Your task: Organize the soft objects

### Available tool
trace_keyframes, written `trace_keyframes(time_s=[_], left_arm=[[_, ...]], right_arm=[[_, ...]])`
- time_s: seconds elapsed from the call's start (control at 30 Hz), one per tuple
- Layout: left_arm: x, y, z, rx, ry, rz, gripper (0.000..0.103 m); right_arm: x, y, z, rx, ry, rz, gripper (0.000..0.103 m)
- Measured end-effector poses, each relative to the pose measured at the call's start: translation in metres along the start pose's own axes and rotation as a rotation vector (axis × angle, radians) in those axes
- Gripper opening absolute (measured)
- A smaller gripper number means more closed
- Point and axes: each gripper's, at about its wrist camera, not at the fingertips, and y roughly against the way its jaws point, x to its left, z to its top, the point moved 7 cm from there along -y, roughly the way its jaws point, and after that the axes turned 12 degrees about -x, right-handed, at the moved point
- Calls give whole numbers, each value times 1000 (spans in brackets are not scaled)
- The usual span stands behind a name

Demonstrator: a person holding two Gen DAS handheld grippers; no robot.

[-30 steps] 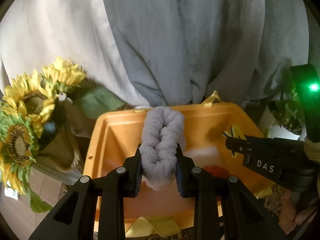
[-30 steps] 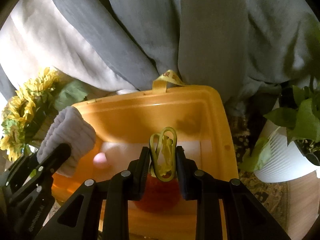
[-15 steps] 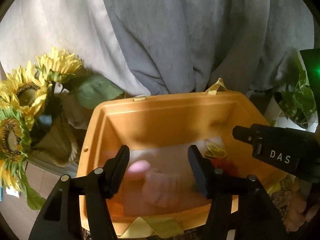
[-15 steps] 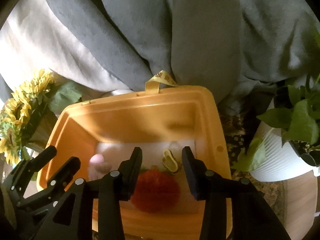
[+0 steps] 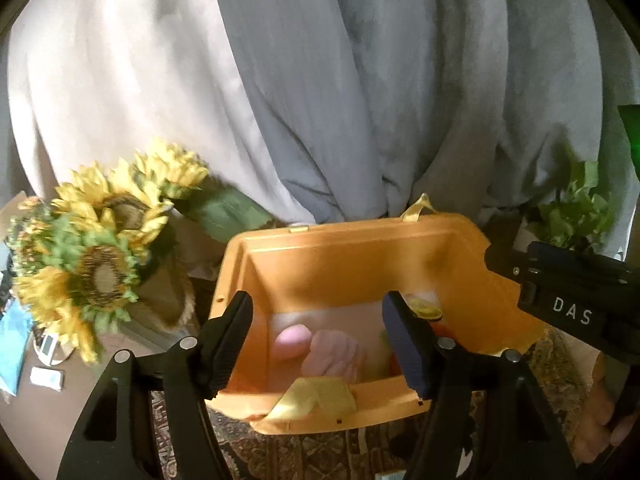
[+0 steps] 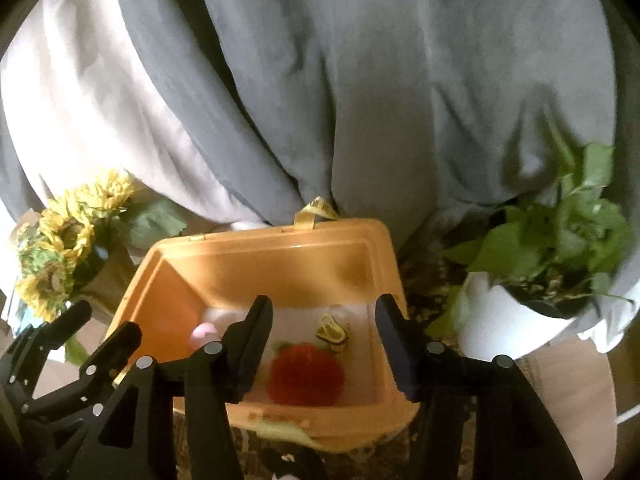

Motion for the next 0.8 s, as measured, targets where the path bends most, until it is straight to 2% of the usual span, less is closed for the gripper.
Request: trace_keyframes(time_s=[0.1,0.43,0.8], left_arm=[[1,18,2,-33,-4,10,74],[2,81,1,-135,-9,40,76],[0,128,-15,-163,0,21,78]], right_arm=[[0,19,1,-26,5,-6,60],[-7,88,-3,-141,-10,-74,66],[-19,141,-30,-184,-45,-159,66]])
